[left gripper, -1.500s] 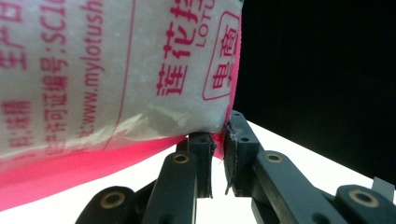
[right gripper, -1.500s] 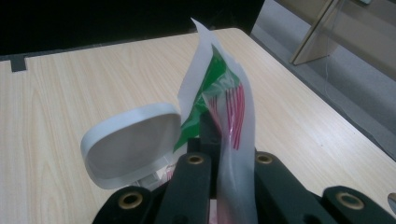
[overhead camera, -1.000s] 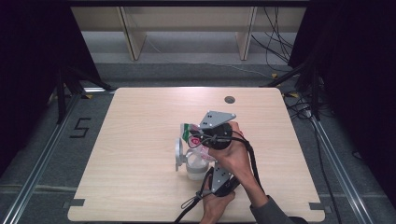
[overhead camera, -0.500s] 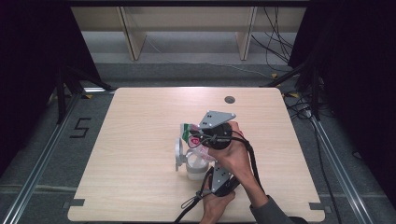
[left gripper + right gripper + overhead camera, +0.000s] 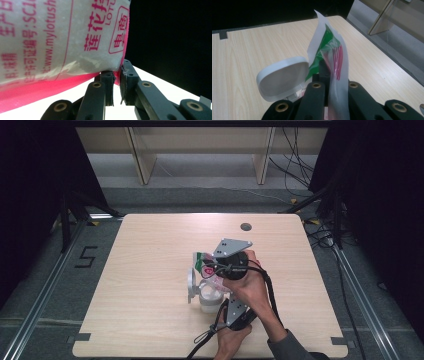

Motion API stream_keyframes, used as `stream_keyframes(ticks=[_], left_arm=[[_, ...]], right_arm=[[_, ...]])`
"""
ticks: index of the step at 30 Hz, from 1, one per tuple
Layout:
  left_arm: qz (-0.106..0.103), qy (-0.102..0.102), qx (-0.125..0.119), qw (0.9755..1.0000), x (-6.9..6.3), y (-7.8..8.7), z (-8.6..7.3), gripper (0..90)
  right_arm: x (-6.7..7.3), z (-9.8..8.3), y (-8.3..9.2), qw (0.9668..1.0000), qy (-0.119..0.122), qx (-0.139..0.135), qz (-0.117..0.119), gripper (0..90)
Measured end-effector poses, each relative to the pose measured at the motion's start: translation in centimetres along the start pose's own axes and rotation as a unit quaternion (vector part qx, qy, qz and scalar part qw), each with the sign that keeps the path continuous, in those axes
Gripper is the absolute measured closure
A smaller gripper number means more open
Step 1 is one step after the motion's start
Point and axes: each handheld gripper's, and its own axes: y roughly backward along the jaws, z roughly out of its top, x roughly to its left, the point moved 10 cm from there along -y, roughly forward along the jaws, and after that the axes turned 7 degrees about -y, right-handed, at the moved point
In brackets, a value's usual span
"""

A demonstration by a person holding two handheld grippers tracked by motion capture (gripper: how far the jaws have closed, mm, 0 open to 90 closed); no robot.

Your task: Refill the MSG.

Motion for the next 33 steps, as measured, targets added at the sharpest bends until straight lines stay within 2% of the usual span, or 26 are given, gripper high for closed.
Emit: stream_keyframes(ticks=[5,6,8,9,17,18,25,26,27,28,33], left_arm=[[0.0,0.001,-0.001,1.0,0.0,-0.02,0.01,81.8],[0.0,0.002,-0.001,1.0,-0.02,-0.03,0.02,81.8],[-0.003,0.002,0.002,1.0,-0.04,0.01,-0.03,81.8],[-0.003,0.003,0.002,1.0,-0.05,0.01,-0.04,81.8],[-0.003,0.002,0.001,1.0,-0.05,0.01,0.03,81.8],[-0.003,0.002,0.001,1.0,-0.04,0.0,0.03,81.8],[-0.005,0.006,0.001,1.0,-0.11,-0.08,0.04,81.8],[-0.006,0.005,0.001,1.0,-0.12,-0.07,0.05,81.8],[-0.006,0.006,0.0,1.0,-0.11,-0.08,0.05,81.8],[-0.005,0.006,0.001,1.0,-0.1,-0.07,0.04,81.7],[-0.007,0.007,0.001,1.0,-0.13,-0.09,0.05,81.8]], right_arm=[[0.08,-0.06,-0.05,1.0,-0.002,0.003,0.001,90.0],[0.22,-0.1,-0.04,1.0,-0.008,0.005,0.002,90.0],[0.23,-0.14,-0.11,1.0,-0.004,0.006,0.0,90.0],[0.18,-0.1,-0.24,1.0,0.008,0.005,0.0,90.0],[0.3,-0.12,-0.15,1.0,-0.002,0.007,-0.001,90.0],[0.23,-0.06,-0.18,1.0,0.006,0.006,0.0,90.0],[0.27,-0.14,-0.32,0.9999,0.007,0.009,0.001,89.9],[0.27,-0.18,-0.37,0.9999,0.011,0.012,0.0,89.9],[0.25,-0.23,-0.36,0.9999,0.005,0.012,-0.006,89.9],[0.22,-0.15,-0.45,0.9998,0.014,0.011,-0.003,89.9],[0.27,-0.2,-0.49,0.9998,0.012,0.013,-0.002,89.8]])
